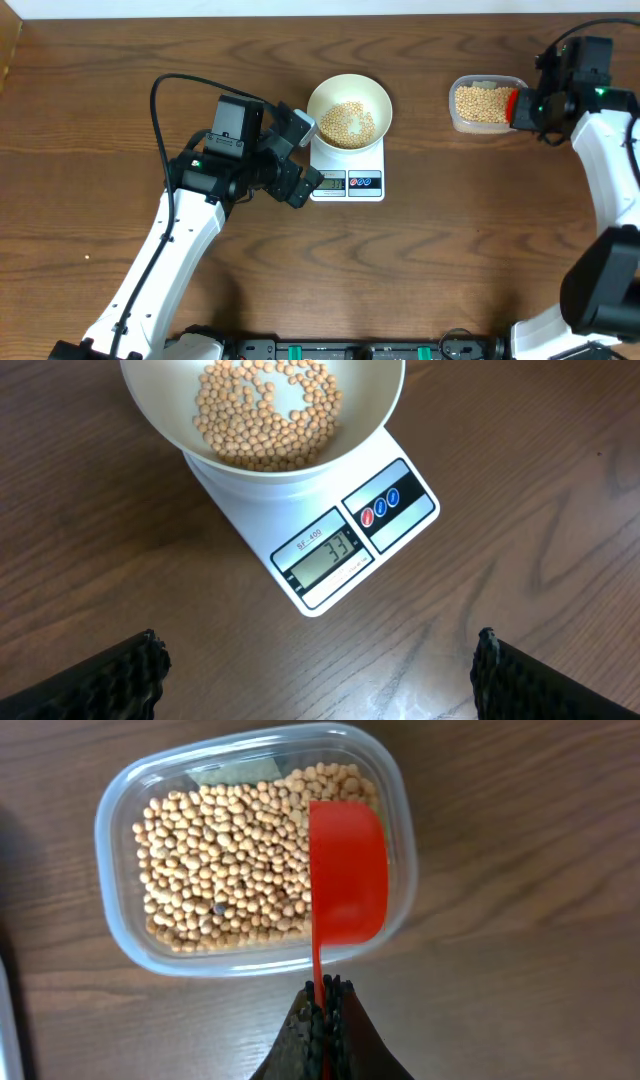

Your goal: Scoop item into bowl and weigh 50g on scale

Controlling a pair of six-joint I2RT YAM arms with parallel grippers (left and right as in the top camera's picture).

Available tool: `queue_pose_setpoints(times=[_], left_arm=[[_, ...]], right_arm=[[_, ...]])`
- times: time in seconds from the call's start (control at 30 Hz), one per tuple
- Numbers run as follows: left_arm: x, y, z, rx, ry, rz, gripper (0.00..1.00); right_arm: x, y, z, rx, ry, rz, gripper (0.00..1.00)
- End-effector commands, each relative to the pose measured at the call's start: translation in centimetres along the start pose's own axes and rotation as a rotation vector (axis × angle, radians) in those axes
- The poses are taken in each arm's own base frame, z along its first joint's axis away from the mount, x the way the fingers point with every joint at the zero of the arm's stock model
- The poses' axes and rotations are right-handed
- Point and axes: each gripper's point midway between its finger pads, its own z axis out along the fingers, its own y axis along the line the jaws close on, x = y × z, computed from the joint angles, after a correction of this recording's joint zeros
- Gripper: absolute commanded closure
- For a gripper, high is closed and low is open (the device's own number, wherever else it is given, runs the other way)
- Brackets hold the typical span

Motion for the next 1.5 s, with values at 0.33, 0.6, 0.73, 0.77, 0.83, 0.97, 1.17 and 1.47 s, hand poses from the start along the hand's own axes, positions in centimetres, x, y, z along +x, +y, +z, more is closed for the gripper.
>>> queue_pose_setpoints(times=[0.33,0.6,0.73,0.77,0.83,0.97,1.17,1.47], left_arm=[[0.0,0.0,0.0,0.001,0.0,-0.007,0.01],[0.0,0.0,0.0,0.001,0.0,-0.007,0.01],[0.0,0.0,0.0,0.002,0.0,-0.007,0.01],[0.0,0.0,0.0,0.001,0.0,-0.007,0.01],[0.0,0.0,0.0,0.002,0.0,-0.007,0.01],[0.0,0.0,0.0,0.002,0.0,-0.007,0.01],[0.0,0.0,0.0,0.002,0.0,-0.007,0.01],[0.0,0.0,0.0,0.001,0.0,-0.007,0.01]], right_arm=[[2.0,6.1,4.1,-0.216,0.095,-0.026,0.99],[1.5,6.4,4.0,-0.282,0.094,0.063,0.99],[1.2,5.3,3.7,-0.336,0.09,0.109,0.99],[1.0,4.9,3.5,-0.354,0.086,0.117,0.99],[0.7,4.1,3.2,-0.396,0.076,0.136,0.99],[0.3,2.4,2.3,-0.472,0.055,0.175,0.99],[0.1,0.2,1.5,-0.519,0.03,0.212,0.99],[-0.5,-0.6,0.2,-0.622,-0.009,0.243,0.99]])
